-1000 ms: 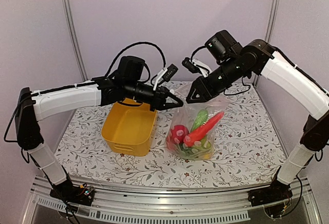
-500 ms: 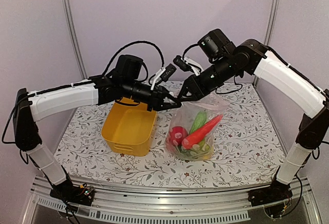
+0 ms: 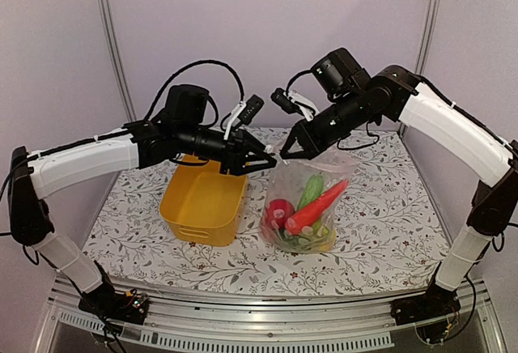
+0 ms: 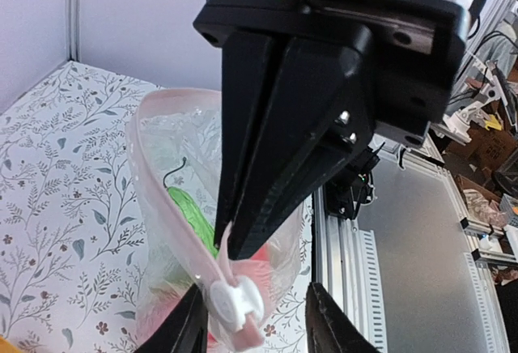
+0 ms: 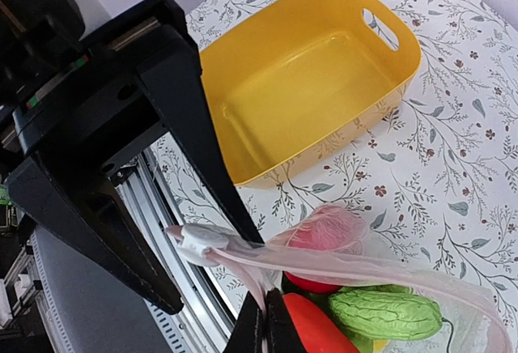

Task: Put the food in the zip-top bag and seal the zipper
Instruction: Pass from the left arm to the right, then pass from the right arm to the left

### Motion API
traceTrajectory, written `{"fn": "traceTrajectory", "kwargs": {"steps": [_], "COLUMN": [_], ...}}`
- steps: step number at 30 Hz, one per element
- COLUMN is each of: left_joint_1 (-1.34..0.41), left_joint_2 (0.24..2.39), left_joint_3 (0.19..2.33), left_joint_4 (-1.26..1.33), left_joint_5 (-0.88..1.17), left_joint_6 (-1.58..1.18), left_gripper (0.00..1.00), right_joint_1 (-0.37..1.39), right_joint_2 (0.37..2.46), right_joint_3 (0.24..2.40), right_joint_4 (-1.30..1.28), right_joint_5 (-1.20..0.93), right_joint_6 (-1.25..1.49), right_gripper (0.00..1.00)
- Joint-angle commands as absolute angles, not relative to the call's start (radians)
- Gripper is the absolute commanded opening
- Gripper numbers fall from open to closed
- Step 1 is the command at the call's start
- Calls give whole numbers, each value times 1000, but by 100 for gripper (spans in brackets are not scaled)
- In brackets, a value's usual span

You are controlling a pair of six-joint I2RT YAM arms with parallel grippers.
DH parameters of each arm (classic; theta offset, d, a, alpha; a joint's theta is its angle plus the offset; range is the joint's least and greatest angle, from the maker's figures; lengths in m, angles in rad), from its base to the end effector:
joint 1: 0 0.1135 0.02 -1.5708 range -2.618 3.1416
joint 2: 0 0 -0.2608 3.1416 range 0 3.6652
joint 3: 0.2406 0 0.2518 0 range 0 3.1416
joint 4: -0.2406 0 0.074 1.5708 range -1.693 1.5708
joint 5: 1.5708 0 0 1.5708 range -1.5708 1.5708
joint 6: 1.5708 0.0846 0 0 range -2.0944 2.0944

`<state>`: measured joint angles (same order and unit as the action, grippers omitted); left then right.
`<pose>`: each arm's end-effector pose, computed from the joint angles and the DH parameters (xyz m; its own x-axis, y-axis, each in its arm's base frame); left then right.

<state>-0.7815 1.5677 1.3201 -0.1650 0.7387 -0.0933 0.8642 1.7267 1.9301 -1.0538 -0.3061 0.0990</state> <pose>0.2410 -0.3194 0.3178 -0.3727 0.2728 -0.8869 0.9279 0.1163 -0.3542 0.2338 0.3131 0.3631 -0.5700 -0.5226 -0.6341 -0.8019 0.5221 0.2906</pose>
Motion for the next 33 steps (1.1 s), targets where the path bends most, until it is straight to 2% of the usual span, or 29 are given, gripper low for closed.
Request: {"fn": "traceTrajectory", "kwargs": {"steps": [1, 5, 10, 20, 25, 33], "left_joint_1": [-770, -770, -770, -754, -746, -726], "left_joint_2": [1506, 1500, 1508, 1535, 1548, 1552], "left_joint_3": [1249, 1227, 1208, 1191, 1165, 1150], "left_joint_4": [-27, 45, 85, 115, 146, 190], "left_joint_5": [721, 711, 713, 754, 772, 788], "left_joint_6": [-89, -93, -85, -95, -122, -140], "left_gripper": [39, 35, 34, 26, 35, 20], "right_joint_1": [870, 870, 870, 870, 870, 870], "right_joint_2": [1649, 1625, 1621, 1630, 1634, 1640], "right_joint_3": [1880, 1851, 1855, 1884, 1875, 1879], "right_joint_4": [-989, -966, -959, -989, -990, -996], "right_joint_5": [-383, -416, -435, -401, -381, -384], "right_joint_6": [84, 98, 107, 100, 99, 110], "right_gripper": [0, 0, 0, 0, 0, 0]}}
